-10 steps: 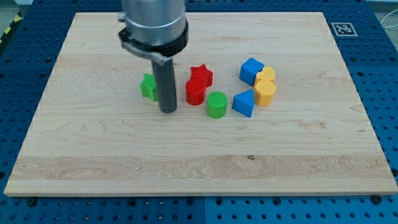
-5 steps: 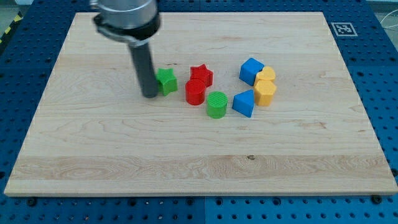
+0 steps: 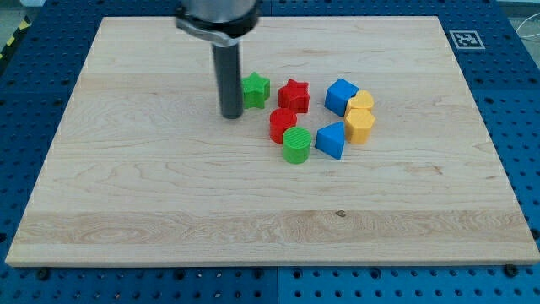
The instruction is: Slide the green star closer to the group of blocks
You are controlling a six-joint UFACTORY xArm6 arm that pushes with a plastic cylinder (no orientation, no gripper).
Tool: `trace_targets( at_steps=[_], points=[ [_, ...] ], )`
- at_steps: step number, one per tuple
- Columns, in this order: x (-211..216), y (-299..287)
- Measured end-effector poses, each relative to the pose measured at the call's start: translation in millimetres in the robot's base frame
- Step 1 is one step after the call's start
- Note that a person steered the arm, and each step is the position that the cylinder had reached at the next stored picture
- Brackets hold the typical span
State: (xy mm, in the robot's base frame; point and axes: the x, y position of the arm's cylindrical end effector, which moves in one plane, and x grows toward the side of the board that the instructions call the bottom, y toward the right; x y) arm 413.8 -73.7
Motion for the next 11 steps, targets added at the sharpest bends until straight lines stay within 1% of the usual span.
trace_targets(
  at_steps=[1, 2, 3, 4, 6, 9, 10, 11],
  points=[
    [-8.4, -35.1],
    [-32.5, -53.9],
    [-71.9, -63.0],
    [-92.7, -55.8],
    [-81.7, -3.2],
    [-31.7, 65.6],
    [-26.8, 69.8],
    [-26.7, 47.8]
  ],
)
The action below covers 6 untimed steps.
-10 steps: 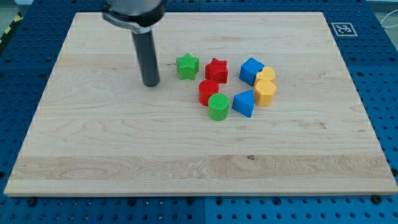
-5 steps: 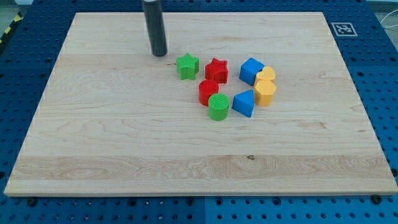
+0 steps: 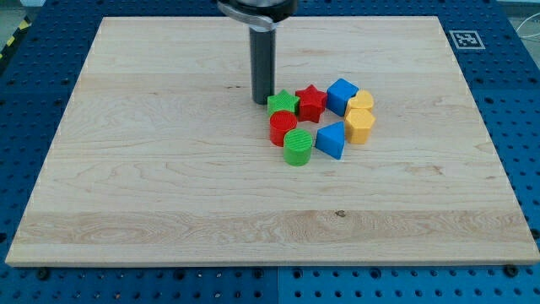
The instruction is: Slide the green star closer to the group of blocks
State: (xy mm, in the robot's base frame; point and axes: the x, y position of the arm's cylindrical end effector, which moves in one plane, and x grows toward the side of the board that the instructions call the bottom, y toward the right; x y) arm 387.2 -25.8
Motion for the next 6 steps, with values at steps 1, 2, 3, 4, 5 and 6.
trace_targets(
  at_steps=[1, 2, 3, 4, 5, 6],
  points=[
    [17.1, -27.4],
    [49.4, -29.8],
    [66.1, -23.7],
    [62.8, -6.9],
    [51.1, 13.8],
    [42.0, 36.7]
  ],
)
